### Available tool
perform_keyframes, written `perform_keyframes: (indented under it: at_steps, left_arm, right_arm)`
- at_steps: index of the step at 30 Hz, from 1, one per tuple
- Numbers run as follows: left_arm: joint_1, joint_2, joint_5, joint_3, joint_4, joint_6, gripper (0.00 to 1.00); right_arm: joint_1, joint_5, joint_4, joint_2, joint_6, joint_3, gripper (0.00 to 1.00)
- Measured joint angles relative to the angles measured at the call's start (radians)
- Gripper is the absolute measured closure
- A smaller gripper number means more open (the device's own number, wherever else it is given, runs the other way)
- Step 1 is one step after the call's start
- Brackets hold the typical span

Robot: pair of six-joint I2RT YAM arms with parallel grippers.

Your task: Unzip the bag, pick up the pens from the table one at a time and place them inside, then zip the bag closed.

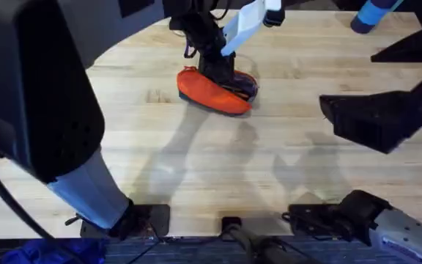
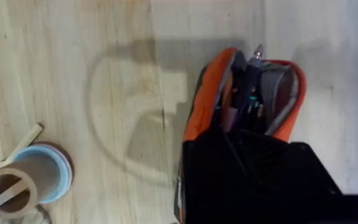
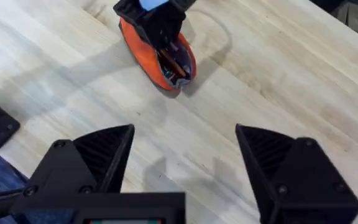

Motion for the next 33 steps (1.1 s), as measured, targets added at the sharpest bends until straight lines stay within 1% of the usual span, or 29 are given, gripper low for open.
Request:
perform_keyframes:
  at_steps: [5, 11, 15, 19, 20, 21, 25, 26, 27, 28, 33]
  left_arm:
    - [0.0, 0.025, -0.058, 0.0, 0.02, -0.001, 0.958]
    - [-0.003, 0.055, -0.153, 0.001, 0.002, -0.026, 0.958]
    - [-0.006, 0.055, -0.186, 0.003, -0.026, -0.034, 0.958]
    - [-0.006, 0.055, -0.2, 0.003, -0.03, -0.039, 0.958]
    - [-0.006, 0.055, -0.2, 0.003, -0.03, -0.036, 0.929]
    - [-0.006, 0.055, -0.202, 0.003, -0.03, -0.037, 0.795]
    - [-0.006, 0.055, -0.201, 0.003, -0.039, -0.037, 0.178]
    - [-0.005, 0.055, -0.201, 0.003, -0.047, -0.039, 0.056]
    - [-0.005, 0.055, -0.201, 0.003, -0.054, -0.037, 0.02]
    - [-0.005, 0.055, -0.203, 0.003, -0.058, -0.037, 0.011]
    - [-0.005, 0.055, -0.203, 0.005, -0.06, -0.037, 0.008]
  right_arm:
    - [0.0, 0.0, 0.0, 0.0, 0.0, 0.0, 0.004]
    - [0.0, 0.0, 0.0, 0.0, 0.0, 0.0, 0.004]
    - [0.0, 0.0, 0.0, 0.0, 0.0, 0.0, 0.004]
    - [0.0, 0.001, 0.0, 0.0, 0.0, 0.0, 0.004]
    - [0.0, 0.0, 0.0, 0.0, 0.0, 0.0, 0.004]
    - [0.0, 0.0, 0.0, 0.0, 0.0, 0.0, 0.004]
    - [0.0, 0.001, 0.0, 0.0, 0.0, 0.0, 0.004]
    - [0.0, 0.001, 0.0, 0.0, 0.0, 0.0, 0.004]
    - [0.0, 0.001, 0.0, 0.0, 0.0, 0.0, 0.004]
    - [0.0, 0.001, 0.0, 0.0, 0.0, 0.0, 0.004]
    - [0.0, 0.001, 0.0, 0.0, 0.0, 0.0, 0.004]
